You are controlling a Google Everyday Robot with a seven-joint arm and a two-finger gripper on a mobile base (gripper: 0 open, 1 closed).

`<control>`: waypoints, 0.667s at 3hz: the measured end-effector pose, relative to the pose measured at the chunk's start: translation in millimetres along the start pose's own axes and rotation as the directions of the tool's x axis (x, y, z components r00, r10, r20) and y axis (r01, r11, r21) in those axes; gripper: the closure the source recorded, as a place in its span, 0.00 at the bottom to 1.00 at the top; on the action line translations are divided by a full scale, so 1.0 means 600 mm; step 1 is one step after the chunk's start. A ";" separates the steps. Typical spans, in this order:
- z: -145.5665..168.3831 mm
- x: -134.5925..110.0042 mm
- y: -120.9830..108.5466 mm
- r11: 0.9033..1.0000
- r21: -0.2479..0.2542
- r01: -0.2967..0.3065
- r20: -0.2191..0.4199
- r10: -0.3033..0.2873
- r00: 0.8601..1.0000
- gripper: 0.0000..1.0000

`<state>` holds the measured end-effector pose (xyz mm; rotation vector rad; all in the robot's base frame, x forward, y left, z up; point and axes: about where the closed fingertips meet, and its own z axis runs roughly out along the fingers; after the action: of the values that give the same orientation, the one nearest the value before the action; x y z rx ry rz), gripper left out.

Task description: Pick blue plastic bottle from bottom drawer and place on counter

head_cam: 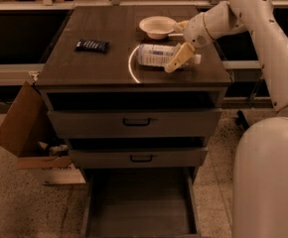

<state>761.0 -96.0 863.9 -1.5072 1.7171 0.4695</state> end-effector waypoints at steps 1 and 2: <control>-0.054 -0.007 -0.010 0.998 0.054 0.021 -0.031 -0.019 0.999 0.00; -0.111 -0.018 -0.016 0.993 0.099 0.060 -0.091 -0.051 0.995 0.00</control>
Offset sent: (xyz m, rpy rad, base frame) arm -0.0226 -0.0783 0.0936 -0.1816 -0.1474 -0.1033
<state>749.3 -139.0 915.6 -1.5177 1.7348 0.2855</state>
